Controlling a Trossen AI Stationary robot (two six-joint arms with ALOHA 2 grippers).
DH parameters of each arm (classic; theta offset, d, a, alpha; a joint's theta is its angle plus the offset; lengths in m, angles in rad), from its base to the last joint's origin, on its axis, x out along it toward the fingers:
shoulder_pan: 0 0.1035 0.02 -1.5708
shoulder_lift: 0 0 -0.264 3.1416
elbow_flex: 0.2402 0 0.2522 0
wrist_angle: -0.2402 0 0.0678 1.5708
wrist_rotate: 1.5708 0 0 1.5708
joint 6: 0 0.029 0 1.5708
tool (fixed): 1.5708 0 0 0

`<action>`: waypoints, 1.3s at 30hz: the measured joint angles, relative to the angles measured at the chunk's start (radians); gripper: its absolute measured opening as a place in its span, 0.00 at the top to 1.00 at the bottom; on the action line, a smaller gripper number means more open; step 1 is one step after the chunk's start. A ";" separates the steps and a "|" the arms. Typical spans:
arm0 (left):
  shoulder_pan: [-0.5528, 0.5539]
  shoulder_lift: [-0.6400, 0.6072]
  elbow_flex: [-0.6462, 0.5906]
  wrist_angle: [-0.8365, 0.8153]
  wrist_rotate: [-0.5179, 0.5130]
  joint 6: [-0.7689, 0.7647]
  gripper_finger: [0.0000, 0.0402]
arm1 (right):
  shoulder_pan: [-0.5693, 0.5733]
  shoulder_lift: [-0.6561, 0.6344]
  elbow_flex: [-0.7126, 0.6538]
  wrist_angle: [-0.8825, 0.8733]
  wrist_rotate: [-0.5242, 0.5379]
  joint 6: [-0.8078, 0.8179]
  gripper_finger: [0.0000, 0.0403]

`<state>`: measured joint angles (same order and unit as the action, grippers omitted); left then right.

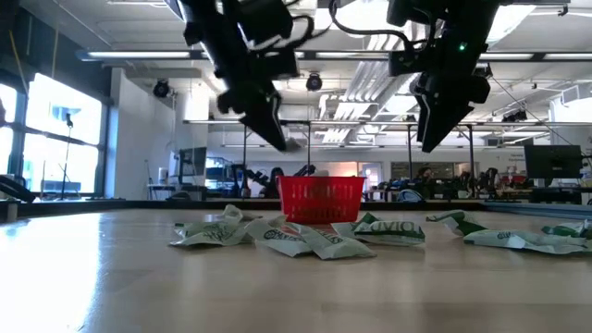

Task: Pick and place items into bin
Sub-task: Put the light green stevia packet into the red bin

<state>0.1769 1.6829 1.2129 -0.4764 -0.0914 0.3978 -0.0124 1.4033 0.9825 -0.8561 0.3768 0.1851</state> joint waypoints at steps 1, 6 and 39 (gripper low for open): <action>0.000 0.011 0.000 0.014 -0.002 -0.013 0.84 | 0.000 -0.004 0.000 -0.007 -0.001 0.008 0.18; -0.026 0.019 0.003 0.014 -0.150 -0.071 0.55 | 0.000 -0.008 0.000 -0.029 -0.006 0.026 0.18; -0.052 0.140 -0.175 0.031 -0.009 -0.478 0.74 | -0.053 -0.010 0.000 0.014 -0.019 -0.018 0.18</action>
<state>0.1253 1.8225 1.0378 -0.4456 -0.1000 -0.0804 -0.0658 1.3937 0.9825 -0.8421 0.3580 0.1669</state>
